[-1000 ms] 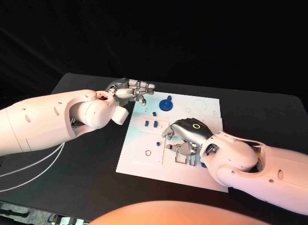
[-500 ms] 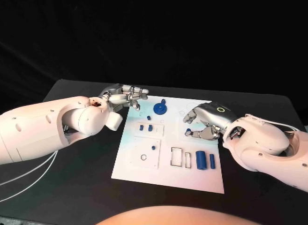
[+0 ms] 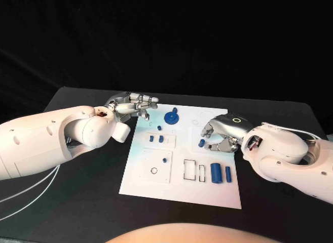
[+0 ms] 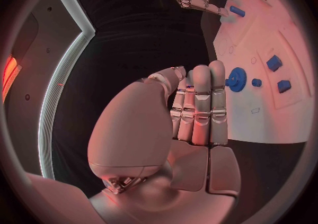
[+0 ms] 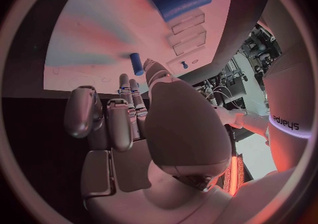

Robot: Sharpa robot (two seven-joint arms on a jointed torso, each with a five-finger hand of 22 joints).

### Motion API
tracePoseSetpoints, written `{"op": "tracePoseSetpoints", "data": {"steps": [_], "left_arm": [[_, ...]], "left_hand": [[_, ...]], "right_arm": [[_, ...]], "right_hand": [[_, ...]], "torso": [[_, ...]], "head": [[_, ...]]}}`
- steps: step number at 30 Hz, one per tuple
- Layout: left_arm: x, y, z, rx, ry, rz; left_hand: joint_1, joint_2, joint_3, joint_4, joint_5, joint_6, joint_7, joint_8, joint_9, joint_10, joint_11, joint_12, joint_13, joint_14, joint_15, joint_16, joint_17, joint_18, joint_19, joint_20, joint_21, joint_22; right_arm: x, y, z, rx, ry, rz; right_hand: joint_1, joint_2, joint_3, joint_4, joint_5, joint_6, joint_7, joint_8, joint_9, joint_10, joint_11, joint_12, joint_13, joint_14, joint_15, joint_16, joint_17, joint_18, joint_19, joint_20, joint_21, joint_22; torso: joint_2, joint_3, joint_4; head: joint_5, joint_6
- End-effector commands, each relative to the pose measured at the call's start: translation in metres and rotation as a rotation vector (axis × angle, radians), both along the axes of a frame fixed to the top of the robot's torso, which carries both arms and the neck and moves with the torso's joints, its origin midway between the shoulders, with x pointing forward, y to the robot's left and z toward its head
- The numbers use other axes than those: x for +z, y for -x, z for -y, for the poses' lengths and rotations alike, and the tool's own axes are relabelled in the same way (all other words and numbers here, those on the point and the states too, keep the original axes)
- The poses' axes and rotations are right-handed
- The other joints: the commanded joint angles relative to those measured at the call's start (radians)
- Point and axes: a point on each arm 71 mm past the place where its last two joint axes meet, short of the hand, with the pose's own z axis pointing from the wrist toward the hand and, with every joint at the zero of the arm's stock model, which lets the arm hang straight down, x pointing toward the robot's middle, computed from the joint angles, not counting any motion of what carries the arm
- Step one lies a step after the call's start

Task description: Assemble the parts on the task board

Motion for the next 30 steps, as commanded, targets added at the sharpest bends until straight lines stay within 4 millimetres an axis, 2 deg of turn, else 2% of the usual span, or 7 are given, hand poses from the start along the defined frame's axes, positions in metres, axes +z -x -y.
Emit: {"op": "tracePoseSetpoints", "data": {"steps": [1, 6, 10, 17, 22, 30], "left_arm": [[0.001, 0.0, 0.002, -0.018, 0.013, 0.002], [0.001, 0.001, 0.002, -0.017, 0.012, 0.002], [0.001, 0.001, 0.002, -0.018, 0.012, 0.002], [0.001, 0.001, 0.002, -0.018, 0.012, 0.001], [0.001, 0.001, 0.002, -0.017, 0.012, 0.0], [0.001, 0.001, 0.002, -0.018, 0.011, -0.001]], "left_hand": [[-0.003, 0.009, -0.002, -0.002, 0.0, -0.004, 0.006, -0.005, -0.001, -0.004, 0.001, 0.006, 0.001, -0.007, -0.002, -0.004, -0.001, 0.014, -0.004, 0.002, -0.006, -0.001], [-0.003, 0.009, -0.002, -0.002, 0.0, -0.004, 0.006, -0.005, -0.001, -0.004, 0.001, 0.006, 0.001, -0.007, -0.002, -0.004, -0.001, 0.014, -0.004, 0.002, -0.006, -0.001], [-0.003, 0.009, -0.002, -0.002, 0.0, -0.004, 0.006, -0.005, -0.001, -0.004, 0.001, 0.006, 0.001, -0.007, -0.002, -0.004, -0.001, 0.014, -0.004, 0.002, -0.006, -0.001], [-0.003, 0.009, -0.002, -0.002, 0.0, -0.004, 0.006, -0.005, -0.001, -0.004, 0.001, 0.006, 0.001, -0.007, -0.002, -0.004, -0.001, 0.014, -0.004, 0.002, -0.006, -0.001], [-0.003, 0.009, -0.002, -0.002, 0.0, -0.004, 0.006, -0.005, -0.001, -0.004, 0.001, 0.006, 0.001, -0.007, -0.002, -0.004, -0.001, 0.014, -0.004, 0.002, -0.006, -0.001], [-0.003, 0.009, -0.002, -0.002, 0.0, -0.004, 0.006, -0.005, -0.001, -0.004, 0.001, 0.006, 0.001, -0.007, -0.002, -0.004, -0.001, 0.014, -0.004, 0.002, -0.006, -0.001]], "right_arm": [[-0.004, -0.001, -0.004, 0.022, 0.017, 0.002], [-0.008, -0.003, -0.007, 0.023, 0.011, 0.001], [-0.012, -0.007, -0.009, 0.019, 0.014, -0.006], [-0.018, -0.009, -0.01, 0.017, 0.025, -0.022], [-0.019, -0.009, -0.01, 0.014, 0.027, -0.025], [-0.019, -0.009, -0.012, 0.01, 0.013, -0.014]], "right_hand": [[0.001, 0.016, 0.003, -0.004, 0.003, 0.008, -0.006, 0.006, -0.001, 0.009, -0.002, 0.008, 0.002, 0.042, 0.001, 0.001, 0.0, 0.001, 0.012, -0.001, 0.012, 0.109], [0.011, 0.034, 0.015, -0.003, -0.006, 0.017, -0.006, 0.008, 0.0, 0.027, -0.008, 0.019, 0.002, 0.043, -0.004, 0.002, 0.001, -0.003, 0.024, -0.005, 0.032, 0.118], [0.016, 0.042, 0.024, -0.002, -0.012, 0.026, -0.006, 0.01, 0.001, 0.038, -0.01, 0.023, 0.001, 0.045, -0.006, 0.006, 0.006, -0.005, 0.03, -0.007, 0.042, 0.123], [0.026, 0.05, 0.041, -0.003, -0.017, 0.049, -0.009, 0.016, 0.005, 0.068, -0.017, 0.035, 0.001, 0.048, -0.012, 0.011, 0.012, -0.009, 0.04, -0.012, 0.061, 0.133], [0.037, 0.058, 0.056, -0.007, -0.021, 0.067, -0.014, 0.021, 0.009, 0.089, -0.024, 0.041, 0.003, 0.049, -0.017, 0.013, 0.015, -0.011, 0.046, -0.017, 0.072, 0.139], [0.052, 0.079, 0.09, -0.016, -0.054, 0.106, -0.026, 0.036, 0.019, 0.127, -0.037, 0.048, 0.007, 0.051, -0.028, 0.02, 0.023, -0.016, 0.059, -0.026, 0.097, 0.152]], "torso": [[0.0, -0.0002, 0.0008], [0.0, 0.0001, 0.0002], [0.001, -0.0006, 0.0], [0.001, 0.0005, 0.0001], [0.0, 0.0004, -0.0006], [0.0, 0.0005, -0.0005]], "head": [[0.0, 0.0], [0.001, 0.0], [0.002, -0.001], [0.004, -0.005], [0.005, -0.006], [0.004, -0.009]]}}
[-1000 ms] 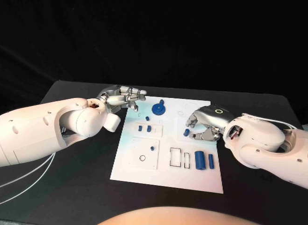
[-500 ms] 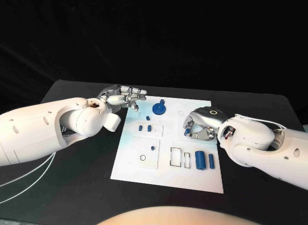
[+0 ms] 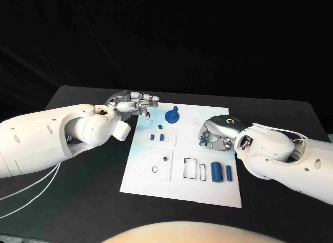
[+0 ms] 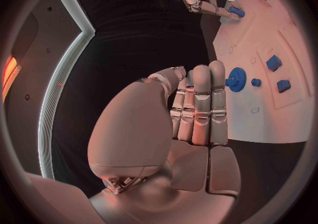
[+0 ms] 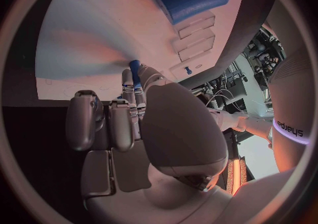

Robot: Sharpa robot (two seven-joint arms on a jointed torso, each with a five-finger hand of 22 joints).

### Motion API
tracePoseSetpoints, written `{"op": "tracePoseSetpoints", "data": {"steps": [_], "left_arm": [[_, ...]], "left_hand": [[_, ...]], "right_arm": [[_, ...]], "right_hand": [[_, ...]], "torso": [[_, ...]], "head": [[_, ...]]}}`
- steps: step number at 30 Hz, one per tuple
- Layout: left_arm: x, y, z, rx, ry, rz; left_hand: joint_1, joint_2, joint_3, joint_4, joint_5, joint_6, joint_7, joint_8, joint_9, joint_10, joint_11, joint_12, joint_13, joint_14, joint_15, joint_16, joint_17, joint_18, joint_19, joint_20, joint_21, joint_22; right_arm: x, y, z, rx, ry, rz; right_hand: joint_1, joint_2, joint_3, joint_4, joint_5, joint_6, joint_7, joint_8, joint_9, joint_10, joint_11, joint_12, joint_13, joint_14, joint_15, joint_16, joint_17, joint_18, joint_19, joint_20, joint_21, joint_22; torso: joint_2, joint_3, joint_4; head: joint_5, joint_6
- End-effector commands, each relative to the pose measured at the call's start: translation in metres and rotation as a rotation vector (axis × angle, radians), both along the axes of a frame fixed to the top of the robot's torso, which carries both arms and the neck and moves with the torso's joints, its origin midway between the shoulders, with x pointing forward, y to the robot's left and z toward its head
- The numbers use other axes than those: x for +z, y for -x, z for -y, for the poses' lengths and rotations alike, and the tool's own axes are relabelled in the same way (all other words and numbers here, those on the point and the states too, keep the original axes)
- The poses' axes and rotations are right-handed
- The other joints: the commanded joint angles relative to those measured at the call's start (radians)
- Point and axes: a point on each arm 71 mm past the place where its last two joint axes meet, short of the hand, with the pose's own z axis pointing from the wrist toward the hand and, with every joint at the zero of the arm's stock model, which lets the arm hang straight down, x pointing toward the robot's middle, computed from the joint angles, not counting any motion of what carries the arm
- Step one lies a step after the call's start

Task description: Assemble the parts on the task board

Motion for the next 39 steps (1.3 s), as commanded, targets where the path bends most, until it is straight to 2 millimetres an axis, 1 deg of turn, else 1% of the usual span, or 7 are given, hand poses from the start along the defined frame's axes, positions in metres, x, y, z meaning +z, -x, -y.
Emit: {"op": "tracePoseSetpoints", "data": {"steps": [1, 9, 15, 20, 22, 33, 39], "left_arm": [[0.001, 0.0, 0.002, -0.017, 0.011, 0.0], [0.001, 0.0, 0.002, -0.016, 0.011, -0.001], [0.0, -0.001, 0.001, -0.014, 0.009, -0.002], [0.0, -0.001, 0.002, -0.017, 0.01, -0.003], [0.0, -0.001, 0.003, -0.018, 0.01, -0.003], [0.0, -0.002, 0.007, -0.026, 0.013, -0.004], [0.0, -0.002, 0.008, -0.029, 0.014, -0.004]], "left_hand": [[-0.003, 0.009, -0.002, -0.002, 0.0, -0.004, 0.006, -0.005, -0.002, -0.004, 0.001, 0.006, 0.002, -0.007, -0.002, -0.004, -0.001, 0.014, -0.004, 0.002, -0.006, -0.002], [-0.003, 0.011, -0.003, -0.003, 0.0, -0.004, 0.006, -0.004, -0.002, -0.006, 0.001, 0.008, 0.002, -0.008, -0.002, -0.004, -0.002, 0.014, -0.004, 0.002, -0.007, -0.002], [-0.003, 0.011, -0.003, -0.003, 0.0, -0.004, 0.006, -0.004, -0.002, -0.006, 0.001, 0.008, 0.002, -0.008, -0.002, -0.004, -0.002, 0.014, -0.004, 0.002, -0.007, -0.002], [-0.003, 0.011, -0.003, -0.003, 0.0, -0.004, 0.006, -0.004, -0.002, -0.006, 0.001, 0.008, 0.002, -0.008, -0.002, -0.004, -0.002, 0.014, -0.004, 0.002, -0.007, -0.002], [-0.003, 0.011, -0.003, -0.003, 0.0, -0.004, 0.006, -0.004, -0.002, -0.006, 0.001, 0.008, 0.002, -0.008, -0.002, -0.004, -0.002, 0.014, -0.004, 0.002, -0.007, -0.002], [-0.003, 0.011, -0.003, -0.003, 0.0, -0.004, 0.006, -0.004, -0.002, -0.006, 0.001, 0.008, 0.002, -0.008, -0.002, -0.004, -0.002, 0.014, -0.004, 0.002, -0.007, -0.002], [-0.003, 0.011, -0.003, -0.003, 0.0, -0.004, 0.006, -0.004, -0.002, -0.006, 0.001, 0.008, 0.002, -0.008, -0.002, -0.004, -0.002, 0.014, -0.004, 0.002, -0.007, -0.002]], "right_arm": [[0.0, 0.001, -0.001, 0.005, -0.006, 0.013], [0.009, 0.006, 0.0, -0.004, -0.071, 0.062], [0.028, 0.019, -0.005, 0.02, -0.129, 0.09], [0.044, 0.033, -0.019, 0.068, -0.178, 0.1], [0.047, 0.04, -0.031, 0.099, -0.198, 0.09], [0.03, 0.065, -0.085, 0.232, -0.253, 0.021], [0.014, 0.069, -0.103, 0.264, -0.254, -0.016]], "right_hand": [[0.008, 0.019, 0.015, -0.005, -0.014, 0.016, -0.005, 0.012, 0.007, 0.018, -0.003, 0.005, 0.004, 0.055, -0.011, 0.006, 0.006, -0.017, 0.011, -0.003, 0.011, 0.154], [0.016, 0.025, 0.035, -0.017, -0.031, 0.032, -0.009, 0.019, 0.014, 0.036, -0.009, 0.005, 0.008, 0.057, -0.017, 0.011, 0.012, -0.022, 0.021, -0.009, 0.034, 0.165], [0.013, 0.019, 0.037, -0.019, -0.034, 0.03, -0.008, 0.017, 0.014, 0.035, -0.008, 0.001, 0.008, 0.057, -0.017, 0.011, 0.011, -0.023, 0.022, -0.01, 0.037, 0.166], [0.013, 0.016, 0.038, -0.02, -0.034, 0.03, -0.008, 0.017, 0.015, 0.034, -0.008, -0.001, 0.008, 0.057, -0.016, 0.011, 0.012, -0.024, 0.024, -0.01, 0.041, 0.168], [0.012, 0.015, 0.039, -0.02, -0.033, 0.029, -0.007, 0.016, 0.015, 0.034, -0.008, -0.002, 0.008, 0.057, -0.016, 0.011, 0.012, -0.023, 0.024, -0.01, 0.041, 0.168], [0.012, 0.013, 0.045, -0.023, -0.031, 0.026, -0.004, 0.014, 0.015, 0.031, -0.006, -0.007, 0.007, 0.057, -0.015, 0.01, 0.01, -0.022, 0.021, -0.01, 0.032, 0.166], [0.012, 0.013, 0.046, -0.024, -0.031, 0.025, -0.003, 0.013, 0.015, 0.031, -0.005, -0.008, 0.007, 0.057, -0.015, 0.01, 0.01, -0.021, 0.02, -0.01, 0.03, 0.165]], "torso": [[0.0, -0.0005, 0.0001], [0.0, -0.0002, 0.0007], [-0.002, -0.0005, 0.0], [-0.001, -0.001, 0.0009], [-0.001, -0.001, -0.0002], [0.0, -0.0021, 0.001], [0.0, -0.0022, 0.0008]], "head": [[0.0, -0.001], [0.0, -0.003], [0.004, -0.005], [0.008, -0.005], [0.015, -0.007], [0.034, -0.012], [0.043, -0.016]]}}
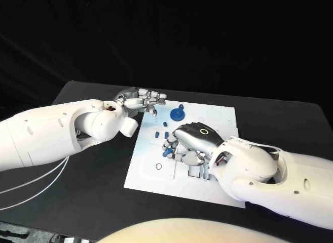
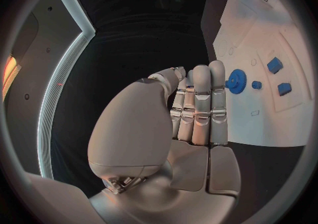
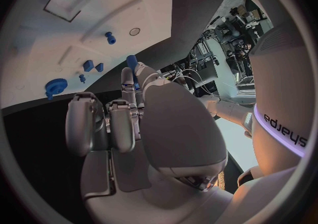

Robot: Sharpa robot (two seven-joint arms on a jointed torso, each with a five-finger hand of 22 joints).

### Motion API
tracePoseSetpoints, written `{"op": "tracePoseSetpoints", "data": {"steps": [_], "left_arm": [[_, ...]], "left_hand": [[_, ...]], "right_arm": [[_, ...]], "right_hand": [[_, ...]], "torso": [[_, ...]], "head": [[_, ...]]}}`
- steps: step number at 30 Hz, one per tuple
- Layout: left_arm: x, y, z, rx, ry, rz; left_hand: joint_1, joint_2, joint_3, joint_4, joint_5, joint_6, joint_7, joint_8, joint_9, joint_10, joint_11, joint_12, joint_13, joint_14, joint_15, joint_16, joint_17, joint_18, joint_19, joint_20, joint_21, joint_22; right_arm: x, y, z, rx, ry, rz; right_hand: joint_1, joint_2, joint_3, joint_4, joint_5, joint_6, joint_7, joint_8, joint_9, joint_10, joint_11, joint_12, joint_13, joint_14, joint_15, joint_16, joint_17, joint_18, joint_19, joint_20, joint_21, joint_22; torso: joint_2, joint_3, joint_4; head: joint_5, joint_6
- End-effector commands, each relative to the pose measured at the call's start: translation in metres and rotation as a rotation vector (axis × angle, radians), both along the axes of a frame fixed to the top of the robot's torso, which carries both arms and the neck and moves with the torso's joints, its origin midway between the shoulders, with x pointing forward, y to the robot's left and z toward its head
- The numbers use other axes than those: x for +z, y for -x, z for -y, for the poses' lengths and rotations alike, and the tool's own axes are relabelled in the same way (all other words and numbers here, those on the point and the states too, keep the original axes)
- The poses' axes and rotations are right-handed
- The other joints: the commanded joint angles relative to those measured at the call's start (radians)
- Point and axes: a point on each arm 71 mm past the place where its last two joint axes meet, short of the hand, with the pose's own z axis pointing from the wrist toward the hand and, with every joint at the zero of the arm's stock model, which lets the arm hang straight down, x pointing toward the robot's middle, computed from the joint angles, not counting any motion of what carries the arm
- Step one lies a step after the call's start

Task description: Assemble the parts on the task board

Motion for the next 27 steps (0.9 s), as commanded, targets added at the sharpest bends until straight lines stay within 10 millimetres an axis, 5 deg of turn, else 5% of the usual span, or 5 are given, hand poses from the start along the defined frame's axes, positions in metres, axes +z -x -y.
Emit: {"op": "tracePoseSetpoints", "data": {"steps": [1, 27], "left_arm": [[0.001, 0.001, 0.003, -0.02, 0.013, 0.0], [0.001, 0.001, 0.006, -0.027, 0.014, -0.003]], "left_hand": [[0.001, 0.007, -0.003, -0.003, 0.0, -0.004, 0.006, -0.004, -0.001, -0.006, 0.001, 0.001, 0.001, -0.008, -0.002, -0.004, -0.001, 0.014, -0.004, 0.002, -0.004, -0.001], [0.0, 0.008, -0.004, -0.003, 0.0, -0.005, 0.006, -0.004, -0.002, -0.008, 0.001, 0.004, 0.002, -0.008, -0.002, -0.004, -0.002, 0.014, -0.004, 0.003, -0.005, -0.002]], "right_arm": [[-0.007, 0.001, -0.005, 0.023, 0.004, -0.008], [-0.045, -0.001, -0.024, 0.021, 0.066, -0.074]], "right_hand": [[-0.005, -0.001, 0.008, 0.0, 0.0, 0.001, 0.008, 0.005, 0.007, -0.005, 0.002, -0.004, -0.001, 0.053, -0.004, 0.002, 0.01, -0.006, 0.004, -0.001, -0.005, 0.165], [-0.007, -0.002, 0.012, -0.003, 0.003, -0.002, 0.012, 0.002, 0.008, -0.006, 0.004, -0.008, -0.001, 0.053, -0.003, 0.002, 0.008, -0.005, 0.002, -0.001, -0.009, 0.164]], "torso": [[0.001, -0.0001, 0.0002], [0.001, 0.0009, -0.0005]], "head": [[0.007, -0.003], [0.027, -0.017]]}}
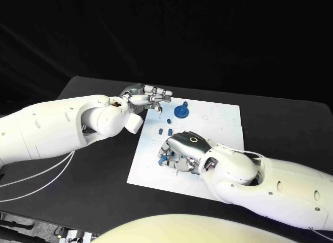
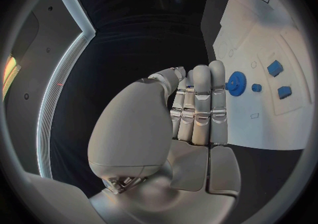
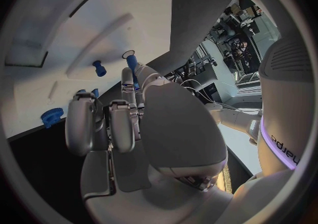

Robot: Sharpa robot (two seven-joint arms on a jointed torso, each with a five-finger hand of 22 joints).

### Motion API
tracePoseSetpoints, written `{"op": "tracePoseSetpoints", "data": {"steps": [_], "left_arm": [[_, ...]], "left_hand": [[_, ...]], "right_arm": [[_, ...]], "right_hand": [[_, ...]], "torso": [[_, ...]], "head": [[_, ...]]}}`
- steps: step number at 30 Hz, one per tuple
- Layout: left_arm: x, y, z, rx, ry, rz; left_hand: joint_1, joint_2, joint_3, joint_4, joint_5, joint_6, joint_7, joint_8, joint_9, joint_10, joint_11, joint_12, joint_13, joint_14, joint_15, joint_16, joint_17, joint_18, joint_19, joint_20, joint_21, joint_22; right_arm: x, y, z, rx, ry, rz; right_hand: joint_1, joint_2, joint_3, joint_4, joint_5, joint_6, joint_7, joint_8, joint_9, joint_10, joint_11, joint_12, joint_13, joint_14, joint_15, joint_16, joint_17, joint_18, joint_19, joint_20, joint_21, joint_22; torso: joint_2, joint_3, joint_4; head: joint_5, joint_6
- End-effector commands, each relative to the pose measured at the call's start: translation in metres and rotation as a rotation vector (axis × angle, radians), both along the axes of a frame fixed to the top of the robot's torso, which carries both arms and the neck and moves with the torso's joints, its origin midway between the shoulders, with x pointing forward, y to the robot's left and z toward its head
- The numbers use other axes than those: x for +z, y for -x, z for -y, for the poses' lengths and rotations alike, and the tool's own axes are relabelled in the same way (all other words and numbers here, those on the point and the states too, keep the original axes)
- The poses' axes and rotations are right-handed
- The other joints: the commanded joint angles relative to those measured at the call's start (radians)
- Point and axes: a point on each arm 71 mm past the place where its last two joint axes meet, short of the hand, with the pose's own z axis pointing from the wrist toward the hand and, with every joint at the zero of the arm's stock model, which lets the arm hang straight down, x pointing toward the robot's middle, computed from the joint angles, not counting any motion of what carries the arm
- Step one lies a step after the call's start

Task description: Assemble the parts on the task board

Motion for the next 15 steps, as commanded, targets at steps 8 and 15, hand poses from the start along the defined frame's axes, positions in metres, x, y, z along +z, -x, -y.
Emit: {"op": "tracePoseSetpoints", "data": {"steps": [8, 15], "left_arm": [[0.0009, 0.0006, 0.0023, -0.018, 0.011, -0.001], [0.0008, 0.0007, 0.0018, -0.018, 0.011, -0.003]], "left_hand": [[0.0, 0.008, -0.004, -0.003, 0.0, -0.004, 0.005, -0.004, -0.001, -0.008, 0.001, 0.004, 0.001, -0.008, -0.002, -0.004, -0.001, 0.014, -0.004, 0.003, -0.005, -0.002], [0.0, 0.008, -0.004, -0.003, 0.0, -0.004, 0.005, -0.004, -0.001, -0.008, 0.001, 0.004, 0.001, -0.008, -0.002, -0.004, -0.001, 0.014, -0.004, 0.003, -0.005, -0.002]], "right_arm": [[-0.0063, -0.0011, -0.0013, 0.007, 0.048, -0.008], [-0.0072, -0.0008, 0.0, 0.006, 0.066, -0.006]], "right_hand": [[-0.009, -0.003, 0.006, -0.002, 0.006, -0.001, 0.008, 0.002, 0.002, -0.008, 0.003, -0.005, -0.001, 0.053, -0.002, 0.001, 0.007, -0.005, 0.002, 0.0, -0.006, 0.164], [-0.009, -0.003, 0.006, -0.002, 0.006, -0.001, 0.008, 0.002, 0.002, -0.008, 0.003, -0.005, -0.001, 0.052, -0.002, 0.001, 0.006, -0.004, 0.001, 0.0, -0.006, 0.164]], "torso": [[0.0, -0.0006, -0.0003], [-0.001, -0.0008, 0.0]], "head": [[0.003, -0.004], [0.003, -0.005]]}}
